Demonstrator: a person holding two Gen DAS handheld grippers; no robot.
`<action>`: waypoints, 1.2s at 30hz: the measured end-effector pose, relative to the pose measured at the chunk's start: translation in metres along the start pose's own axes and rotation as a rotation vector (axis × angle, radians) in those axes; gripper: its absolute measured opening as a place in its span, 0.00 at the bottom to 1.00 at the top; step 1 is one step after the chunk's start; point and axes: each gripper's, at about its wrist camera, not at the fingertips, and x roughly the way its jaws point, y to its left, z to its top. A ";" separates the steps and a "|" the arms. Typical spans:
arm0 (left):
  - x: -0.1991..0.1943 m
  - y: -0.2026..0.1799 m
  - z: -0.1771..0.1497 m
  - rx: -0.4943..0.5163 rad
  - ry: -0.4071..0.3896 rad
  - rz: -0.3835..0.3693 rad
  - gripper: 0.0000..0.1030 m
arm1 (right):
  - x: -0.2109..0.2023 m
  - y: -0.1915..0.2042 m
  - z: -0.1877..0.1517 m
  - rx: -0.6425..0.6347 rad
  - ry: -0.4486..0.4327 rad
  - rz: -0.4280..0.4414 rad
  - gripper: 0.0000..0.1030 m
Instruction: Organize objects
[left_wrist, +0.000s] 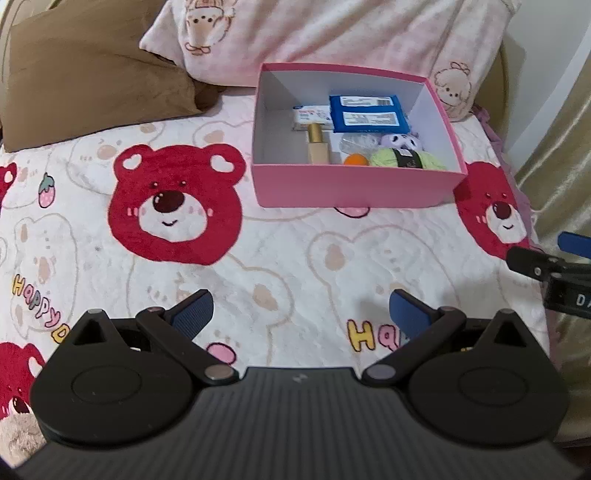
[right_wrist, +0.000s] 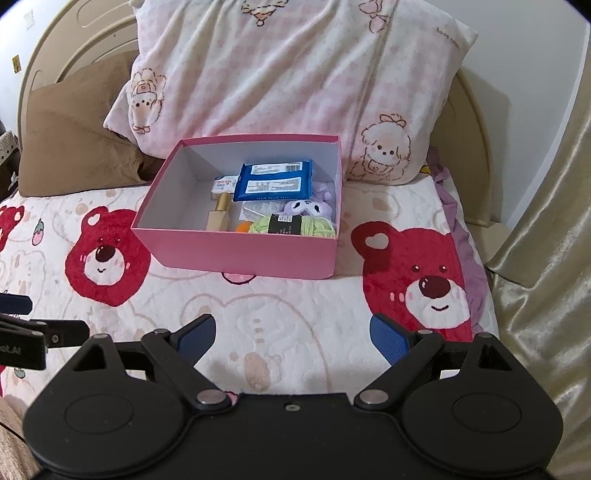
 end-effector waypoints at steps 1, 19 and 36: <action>0.000 0.000 0.000 0.009 -0.004 0.010 1.00 | 0.001 0.000 0.000 0.003 0.003 -0.002 0.90; 0.005 0.003 0.000 0.024 0.020 0.035 1.00 | 0.002 -0.006 0.000 0.027 0.021 -0.029 0.90; 0.010 0.001 -0.002 0.032 0.041 0.039 1.00 | 0.004 -0.007 -0.001 0.018 0.033 -0.048 0.90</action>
